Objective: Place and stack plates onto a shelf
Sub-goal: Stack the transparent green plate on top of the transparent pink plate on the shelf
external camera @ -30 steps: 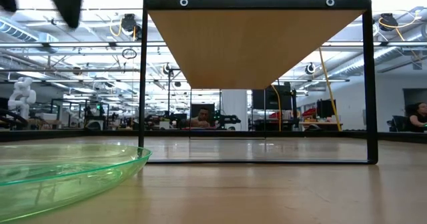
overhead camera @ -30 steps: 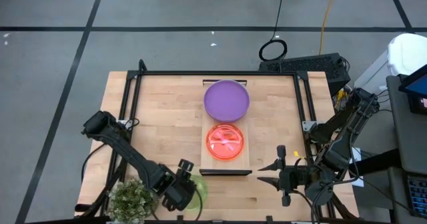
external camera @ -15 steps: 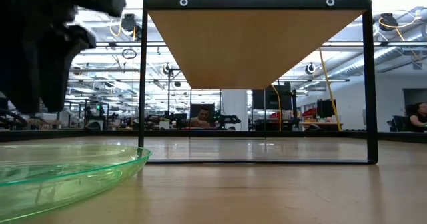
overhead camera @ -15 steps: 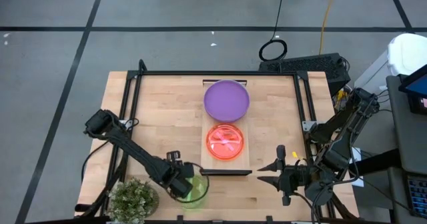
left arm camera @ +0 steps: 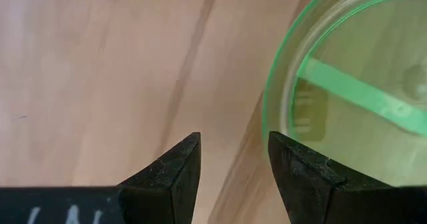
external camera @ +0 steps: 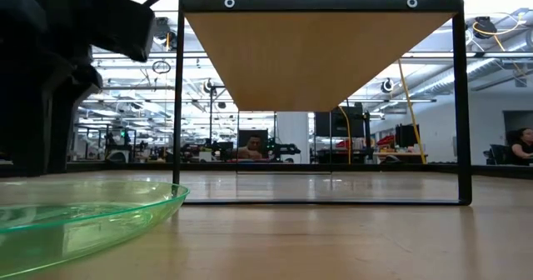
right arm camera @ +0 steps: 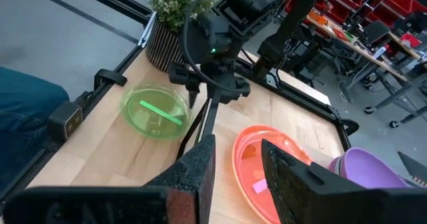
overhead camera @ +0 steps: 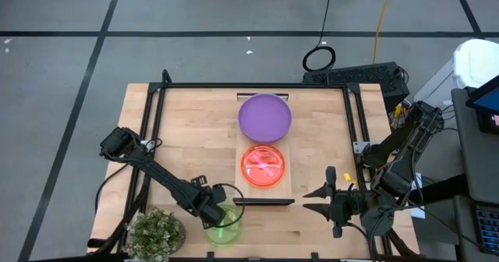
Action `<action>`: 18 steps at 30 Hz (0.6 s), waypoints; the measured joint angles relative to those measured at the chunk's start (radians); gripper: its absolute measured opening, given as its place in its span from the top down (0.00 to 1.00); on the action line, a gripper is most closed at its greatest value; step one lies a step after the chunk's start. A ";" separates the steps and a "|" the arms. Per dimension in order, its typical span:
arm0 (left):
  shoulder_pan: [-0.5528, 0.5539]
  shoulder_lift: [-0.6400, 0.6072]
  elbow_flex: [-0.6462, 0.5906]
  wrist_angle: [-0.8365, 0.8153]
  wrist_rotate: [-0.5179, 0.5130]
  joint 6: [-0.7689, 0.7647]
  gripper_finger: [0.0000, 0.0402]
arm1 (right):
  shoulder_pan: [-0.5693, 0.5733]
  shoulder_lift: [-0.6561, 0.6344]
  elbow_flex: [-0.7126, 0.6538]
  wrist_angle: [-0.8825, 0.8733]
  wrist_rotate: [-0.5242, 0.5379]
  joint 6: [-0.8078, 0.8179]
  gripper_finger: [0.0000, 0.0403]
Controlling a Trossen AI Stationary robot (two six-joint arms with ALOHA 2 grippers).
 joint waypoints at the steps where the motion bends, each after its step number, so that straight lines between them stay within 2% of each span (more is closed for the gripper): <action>1: 0.002 0.000 -0.009 0.026 0.011 -0.001 0.55 | 0.000 0.000 0.000 0.000 0.000 0.000 0.74; 4: 0.006 0.000 -0.032 0.090 0.043 -0.010 0.55 | 0.000 0.000 0.000 0.000 -0.001 -0.008 0.74; 18: 0.007 -0.005 -0.120 0.247 0.064 -0.084 0.55 | 0.000 0.000 0.000 0.009 -0.001 -0.015 0.74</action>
